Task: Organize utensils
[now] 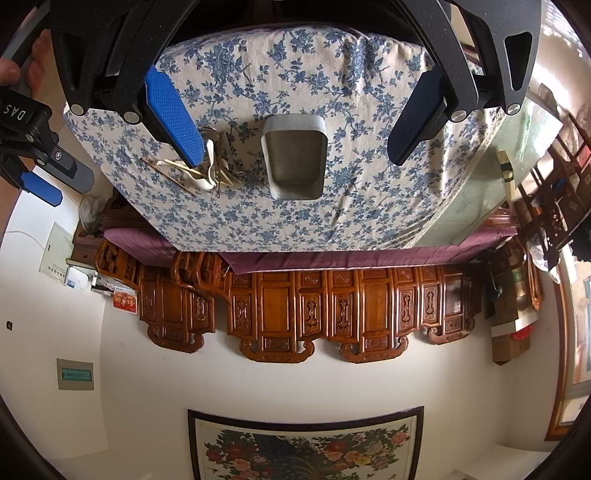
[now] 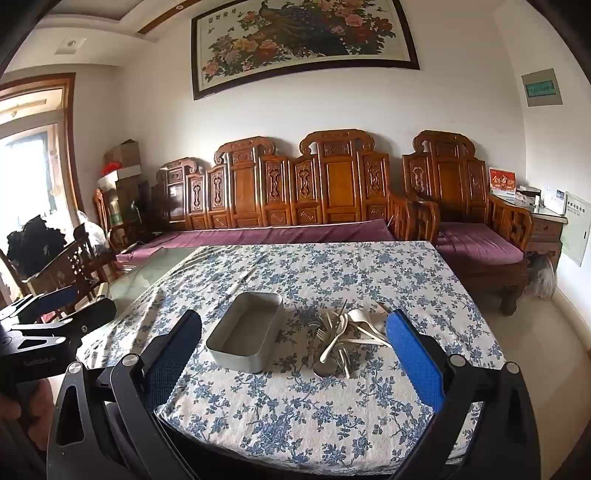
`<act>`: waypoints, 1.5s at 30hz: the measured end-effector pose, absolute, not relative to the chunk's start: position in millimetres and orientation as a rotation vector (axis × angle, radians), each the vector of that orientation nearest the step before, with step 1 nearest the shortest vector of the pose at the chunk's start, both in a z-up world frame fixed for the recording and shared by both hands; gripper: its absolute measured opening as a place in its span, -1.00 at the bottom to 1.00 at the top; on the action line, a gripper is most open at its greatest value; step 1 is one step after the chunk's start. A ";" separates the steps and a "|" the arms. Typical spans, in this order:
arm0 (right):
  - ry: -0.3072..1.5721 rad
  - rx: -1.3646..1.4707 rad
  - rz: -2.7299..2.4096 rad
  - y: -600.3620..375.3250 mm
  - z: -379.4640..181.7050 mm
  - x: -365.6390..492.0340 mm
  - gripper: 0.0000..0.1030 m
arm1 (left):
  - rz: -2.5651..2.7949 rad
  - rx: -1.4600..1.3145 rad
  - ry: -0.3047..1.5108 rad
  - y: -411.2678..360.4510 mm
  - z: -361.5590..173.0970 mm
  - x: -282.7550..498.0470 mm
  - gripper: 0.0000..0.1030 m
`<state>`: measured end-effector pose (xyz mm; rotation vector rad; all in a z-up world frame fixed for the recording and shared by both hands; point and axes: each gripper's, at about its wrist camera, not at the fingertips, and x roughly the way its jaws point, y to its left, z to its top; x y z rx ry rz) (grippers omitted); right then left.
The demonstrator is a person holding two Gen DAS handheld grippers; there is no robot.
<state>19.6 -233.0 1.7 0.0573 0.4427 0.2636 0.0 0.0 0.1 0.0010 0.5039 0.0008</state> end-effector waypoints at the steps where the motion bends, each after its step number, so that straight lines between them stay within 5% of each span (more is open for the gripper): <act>1: 0.443 0.057 0.264 -233.0 1.8 19.6 0.95 | 0.000 0.001 0.504 0.0 0.1 0.0 0.88; 45: 0.437 0.056 0.263 -232.3 3.4 16.0 0.95 | -0.009 0.011 0.482 -9.3 11.5 -9.0 0.88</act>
